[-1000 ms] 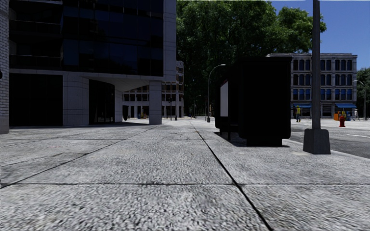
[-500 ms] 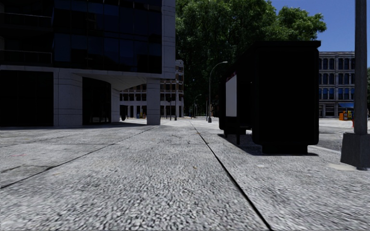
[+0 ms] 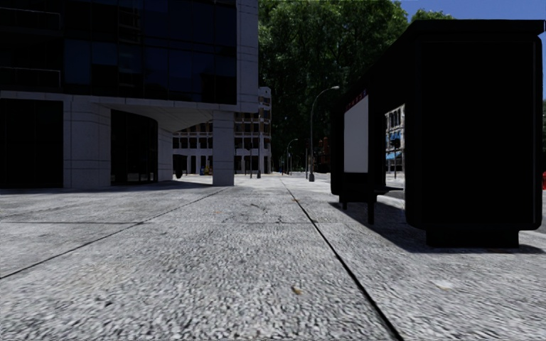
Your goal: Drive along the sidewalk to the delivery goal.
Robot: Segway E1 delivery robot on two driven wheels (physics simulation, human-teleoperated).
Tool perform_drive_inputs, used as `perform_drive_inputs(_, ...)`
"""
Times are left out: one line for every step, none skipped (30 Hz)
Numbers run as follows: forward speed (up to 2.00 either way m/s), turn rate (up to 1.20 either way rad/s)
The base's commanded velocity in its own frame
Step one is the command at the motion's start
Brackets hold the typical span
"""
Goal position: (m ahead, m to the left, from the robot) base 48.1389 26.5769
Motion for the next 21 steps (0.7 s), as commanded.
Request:
perform_drive_inputs(2.00, 0.00)
perform_drive_inputs(2.00, 0.00)
perform_drive_inputs(2.00, 0.00)
perform_drive_inputs(2.00, 0.00)
perform_drive_inputs(2.00, 0.00)
perform_drive_inputs(2.00, 0.00)
perform_drive_inputs(2.00, 0.00)
perform_drive_inputs(2.00, 0.00)
perform_drive_inputs(2.00, 0.00)
perform_drive_inputs(2.00, 0.00)
perform_drive_inputs(2.00, 0.00)
perform_drive_inputs(2.00, 0.00)
perform_drive_inputs(2.00, 0.00)
perform_drive_inputs(2.00, 0.00)
perform_drive_inputs(2.00, 0.00)
perform_drive_inputs(2.00, 0.00)
perform_drive_inputs(2.00, 0.00)
perform_drive_inputs(2.00, 0.00)
perform_drive_inputs(2.00, 0.00)
perform_drive_inputs(2.00, 0.00)
perform_drive_inputs(2.00, 0.00)
